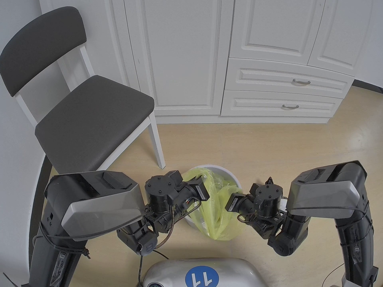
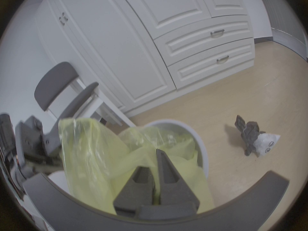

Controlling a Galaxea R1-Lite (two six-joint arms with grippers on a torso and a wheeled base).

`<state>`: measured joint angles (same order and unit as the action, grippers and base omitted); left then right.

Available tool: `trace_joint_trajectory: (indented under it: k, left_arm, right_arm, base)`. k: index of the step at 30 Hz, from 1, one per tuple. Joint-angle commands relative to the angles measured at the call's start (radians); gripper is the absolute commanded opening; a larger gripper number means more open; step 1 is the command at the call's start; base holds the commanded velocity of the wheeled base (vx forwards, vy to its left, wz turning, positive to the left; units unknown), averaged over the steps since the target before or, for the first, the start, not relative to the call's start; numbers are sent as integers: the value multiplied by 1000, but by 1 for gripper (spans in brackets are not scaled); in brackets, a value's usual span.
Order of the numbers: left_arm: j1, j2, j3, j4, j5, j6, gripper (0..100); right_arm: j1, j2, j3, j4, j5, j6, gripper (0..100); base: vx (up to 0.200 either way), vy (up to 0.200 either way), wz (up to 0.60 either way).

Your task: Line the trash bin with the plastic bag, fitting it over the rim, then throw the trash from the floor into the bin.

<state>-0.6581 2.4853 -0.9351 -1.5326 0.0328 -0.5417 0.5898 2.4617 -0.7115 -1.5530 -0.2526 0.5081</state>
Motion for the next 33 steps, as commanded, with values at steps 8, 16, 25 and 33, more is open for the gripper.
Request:
trace_joint_trajectory:
  k: [8,16,25,33]
  left_arm:
    - [-54,50,-151,9,-168,55,0]
    - [-43,118,-246,49,-217,83,0]
    - [9,230,-384,80,-225,83,0]
    - [12,316,-464,88,-243,83,0]
  right_arm:
    - [-31,-124,37,-18,-16,4,0]
    - [-41,-153,43,-18,-28,3,0]
    - [-45,-110,27,-18,-28,-3,0]
    - [-65,-58,-17,-18,-28,-11,0]
  base:
    - [0,0,0]
    - [0,0,0]
    - [0,0,0]
    - [0,0,0]
